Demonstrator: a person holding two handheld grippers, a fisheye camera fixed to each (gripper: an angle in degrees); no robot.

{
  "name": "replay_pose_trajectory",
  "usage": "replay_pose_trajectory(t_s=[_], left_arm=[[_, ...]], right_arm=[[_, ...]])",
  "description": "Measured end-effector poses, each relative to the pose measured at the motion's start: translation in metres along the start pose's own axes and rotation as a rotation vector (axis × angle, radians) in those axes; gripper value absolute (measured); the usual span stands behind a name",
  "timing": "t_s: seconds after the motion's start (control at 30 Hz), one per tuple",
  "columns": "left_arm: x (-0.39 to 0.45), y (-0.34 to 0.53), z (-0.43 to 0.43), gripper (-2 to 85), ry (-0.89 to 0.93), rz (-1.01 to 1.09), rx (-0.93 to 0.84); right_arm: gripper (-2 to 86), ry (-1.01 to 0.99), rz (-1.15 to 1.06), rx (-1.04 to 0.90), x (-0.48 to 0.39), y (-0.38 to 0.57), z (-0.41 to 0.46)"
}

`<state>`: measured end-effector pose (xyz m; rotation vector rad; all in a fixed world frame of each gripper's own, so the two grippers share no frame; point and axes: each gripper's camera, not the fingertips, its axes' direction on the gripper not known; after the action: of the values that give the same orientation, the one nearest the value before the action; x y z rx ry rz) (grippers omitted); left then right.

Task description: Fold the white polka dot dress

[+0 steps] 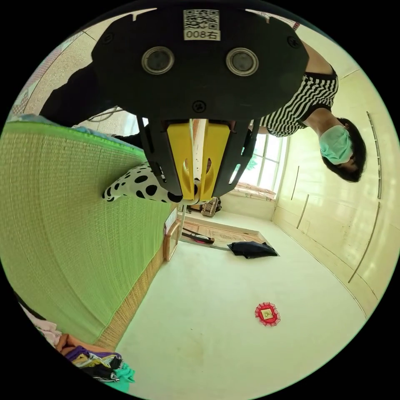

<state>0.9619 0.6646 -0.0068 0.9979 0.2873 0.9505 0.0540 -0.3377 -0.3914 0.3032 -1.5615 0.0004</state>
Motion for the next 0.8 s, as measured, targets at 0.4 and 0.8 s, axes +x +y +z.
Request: replay_pose_trajectory(t_s=[0.4, 0.8], left_arm=[[0.007, -0.409, 0.238, 1.9, 0.049, 0.194, 0.007], [0.078, -0.683, 0.557, 1.9, -0.031, 0.472, -0.097]], right_arm=[[1.9, 0.147, -0.179, 0.096, 0.027, -0.377, -0.115], [1.9, 0.434, -0.185, 0.288, 0.051, -0.571, -0.329]])
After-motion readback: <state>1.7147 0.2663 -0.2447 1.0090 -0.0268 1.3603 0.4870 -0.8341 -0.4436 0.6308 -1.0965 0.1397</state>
